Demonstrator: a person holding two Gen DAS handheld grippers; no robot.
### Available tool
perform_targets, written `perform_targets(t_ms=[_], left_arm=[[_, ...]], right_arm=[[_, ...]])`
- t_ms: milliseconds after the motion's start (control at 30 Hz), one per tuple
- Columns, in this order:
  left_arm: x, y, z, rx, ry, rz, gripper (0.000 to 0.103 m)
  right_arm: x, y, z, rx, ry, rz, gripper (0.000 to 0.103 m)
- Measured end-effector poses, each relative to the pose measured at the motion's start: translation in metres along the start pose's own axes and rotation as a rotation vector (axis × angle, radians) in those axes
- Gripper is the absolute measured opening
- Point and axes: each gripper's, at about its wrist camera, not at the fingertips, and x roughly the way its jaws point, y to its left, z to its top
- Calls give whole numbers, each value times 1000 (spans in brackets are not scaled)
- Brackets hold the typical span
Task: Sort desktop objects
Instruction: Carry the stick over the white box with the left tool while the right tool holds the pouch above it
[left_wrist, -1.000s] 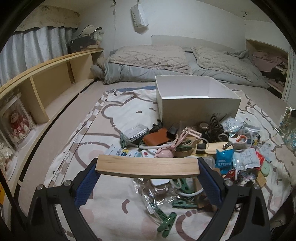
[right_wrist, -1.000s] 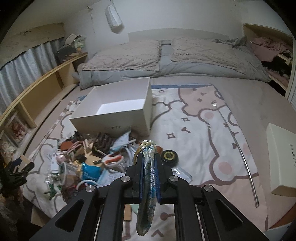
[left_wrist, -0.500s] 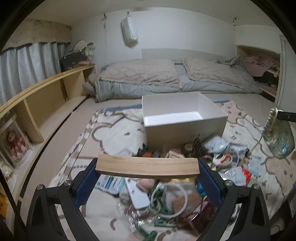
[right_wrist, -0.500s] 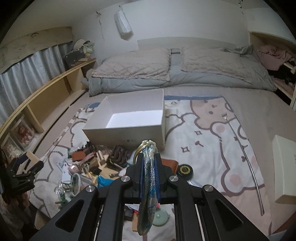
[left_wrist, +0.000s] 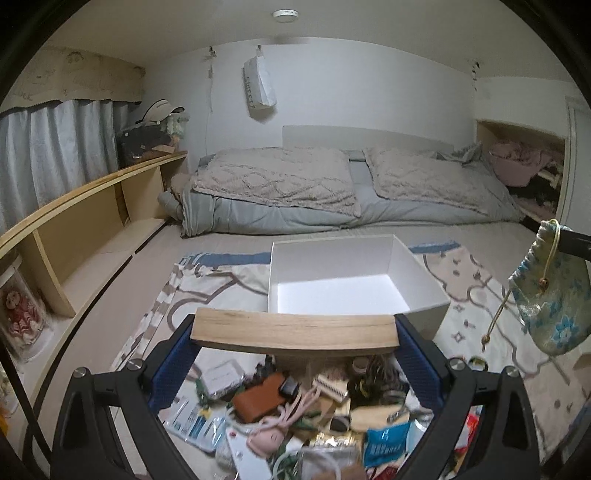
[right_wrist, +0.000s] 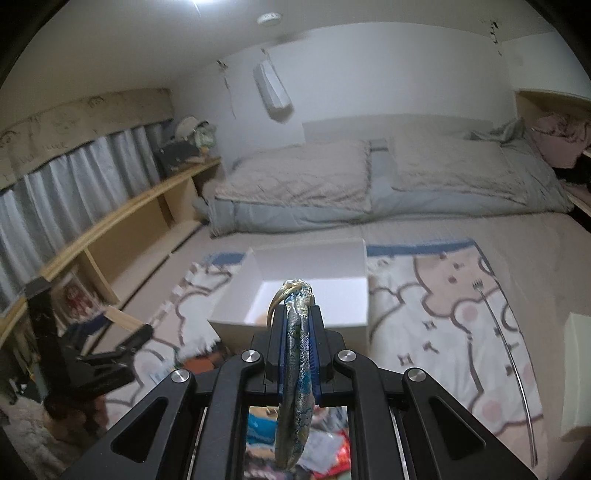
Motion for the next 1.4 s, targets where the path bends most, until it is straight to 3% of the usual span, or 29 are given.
perform_targets(t_ms=[233,467,1067,1233,1400], left_arm=[[22,4,22,-45,-22,-3,100],[45,0,37,-73,-24,19,100],[135,-26,63,-68,1,-7,100],[161,-31,61,-69,36,7,100],[198,-28,52,-101,141,24,100]], right_arm=[[17,17,30,-22,-41,25,11],[32,16,49,17,-80,105,11],[124,-17,82,102,-45,131,11],[149,-22,84,124,-17,131,11],[179,-27,80,118,36,97,11]])
